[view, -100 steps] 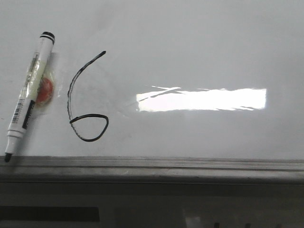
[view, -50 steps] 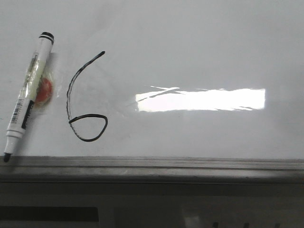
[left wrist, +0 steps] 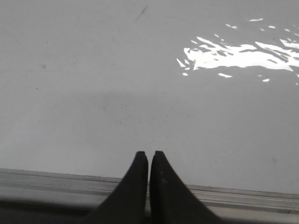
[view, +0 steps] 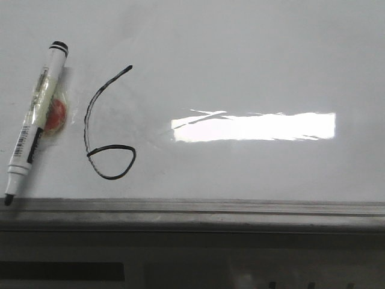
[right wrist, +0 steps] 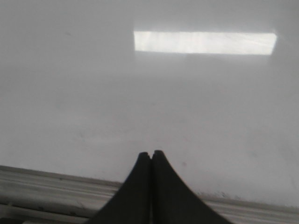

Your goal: Write number 6 on whiteboard

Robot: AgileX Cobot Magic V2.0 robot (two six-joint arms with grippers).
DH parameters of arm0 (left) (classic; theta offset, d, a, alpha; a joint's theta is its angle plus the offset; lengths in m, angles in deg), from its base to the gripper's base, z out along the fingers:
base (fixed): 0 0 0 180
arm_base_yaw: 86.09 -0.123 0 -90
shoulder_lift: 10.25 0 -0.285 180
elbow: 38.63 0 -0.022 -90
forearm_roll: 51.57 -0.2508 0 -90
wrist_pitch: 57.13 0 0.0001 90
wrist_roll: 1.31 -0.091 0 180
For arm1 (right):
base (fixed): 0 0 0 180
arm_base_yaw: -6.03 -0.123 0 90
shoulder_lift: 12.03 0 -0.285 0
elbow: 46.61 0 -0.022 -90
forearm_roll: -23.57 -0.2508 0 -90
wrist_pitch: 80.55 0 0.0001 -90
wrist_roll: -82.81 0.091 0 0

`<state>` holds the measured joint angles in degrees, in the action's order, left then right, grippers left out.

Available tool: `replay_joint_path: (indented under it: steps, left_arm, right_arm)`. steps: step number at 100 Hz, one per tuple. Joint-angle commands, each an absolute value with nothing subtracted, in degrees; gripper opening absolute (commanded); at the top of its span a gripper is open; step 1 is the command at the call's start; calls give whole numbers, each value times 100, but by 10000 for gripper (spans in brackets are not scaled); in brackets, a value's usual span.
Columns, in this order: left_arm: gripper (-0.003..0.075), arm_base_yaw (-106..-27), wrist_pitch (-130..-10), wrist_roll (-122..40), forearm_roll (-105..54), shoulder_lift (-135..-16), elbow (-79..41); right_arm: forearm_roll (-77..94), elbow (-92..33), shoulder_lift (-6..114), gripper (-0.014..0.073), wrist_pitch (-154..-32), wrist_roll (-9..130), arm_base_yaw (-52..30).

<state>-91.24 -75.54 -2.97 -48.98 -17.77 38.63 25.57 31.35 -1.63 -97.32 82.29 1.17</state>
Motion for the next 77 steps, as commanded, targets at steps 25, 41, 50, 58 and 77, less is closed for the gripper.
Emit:
replay_joint_path:
  steps: [25, 41, 50, 58, 77]
  left_arm:
    - [-20, -9135, -7169, -286, -4876, -1608, 3997]
    - [-20, -9135, -7169, -286, -4876, -1608, 3997]
    - [-20, -9135, -7169, -286, -4876, -1608, 3997]
    - [-20, -9135, -7169, -286, -4876, -1608, 3997]
    - [-20, -9135, -7169, -286, -4876, -1608, 3997]
  right_arm:
    - [2682, 3211, -566, -64, -9827, 8240, 307]
    - [2682, 3211, -566, -64, -9827, 8240, 307]
    - [2682, 3211, -566, -64, -9827, 8240, 307]
    - [2682, 3211, -566, -64, -9827, 8240, 307]
    - [2682, 3211, -566, -64, -9827, 8240, 307]
